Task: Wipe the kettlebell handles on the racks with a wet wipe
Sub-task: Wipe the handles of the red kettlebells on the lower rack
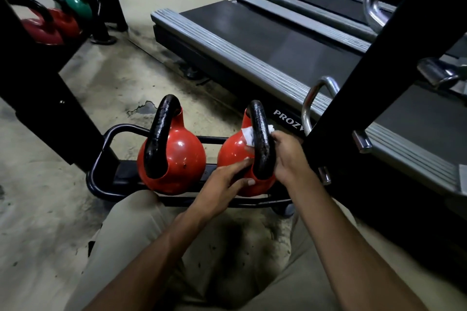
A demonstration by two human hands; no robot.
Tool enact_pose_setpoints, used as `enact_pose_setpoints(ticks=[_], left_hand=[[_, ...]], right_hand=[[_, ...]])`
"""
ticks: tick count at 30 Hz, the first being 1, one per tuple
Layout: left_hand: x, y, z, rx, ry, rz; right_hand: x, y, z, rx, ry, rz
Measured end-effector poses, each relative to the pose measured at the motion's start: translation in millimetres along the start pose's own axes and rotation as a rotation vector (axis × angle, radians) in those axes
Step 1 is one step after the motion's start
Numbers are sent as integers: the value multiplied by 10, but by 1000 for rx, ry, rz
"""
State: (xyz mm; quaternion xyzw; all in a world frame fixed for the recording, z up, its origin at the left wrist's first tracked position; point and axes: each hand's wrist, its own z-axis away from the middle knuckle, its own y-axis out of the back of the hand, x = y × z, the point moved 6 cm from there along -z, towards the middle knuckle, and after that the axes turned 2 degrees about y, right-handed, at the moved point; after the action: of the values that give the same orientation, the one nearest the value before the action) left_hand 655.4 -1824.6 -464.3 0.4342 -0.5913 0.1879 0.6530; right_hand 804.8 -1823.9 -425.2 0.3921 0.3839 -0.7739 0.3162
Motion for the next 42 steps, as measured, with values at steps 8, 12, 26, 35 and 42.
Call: enact_pose_setpoints(ticks=[8,12,26,35,42], left_hand=[[-51,2,-3,8,29,-32],[-72,-3,-9,7,27,-22],[-57,-32,45,6,39,-17],[-35,-9,66,51,32,-22],[-43,-26,46,-1,63,-20]], right_hand=[[-89,-101,104,-51,-74,-13],[-141,-149,-31,-79,-160,-26],[-329,-315,372,-3,1046,1571],[-453,-105,414,164,825,1212],[-69,103,14,108,126,237]])
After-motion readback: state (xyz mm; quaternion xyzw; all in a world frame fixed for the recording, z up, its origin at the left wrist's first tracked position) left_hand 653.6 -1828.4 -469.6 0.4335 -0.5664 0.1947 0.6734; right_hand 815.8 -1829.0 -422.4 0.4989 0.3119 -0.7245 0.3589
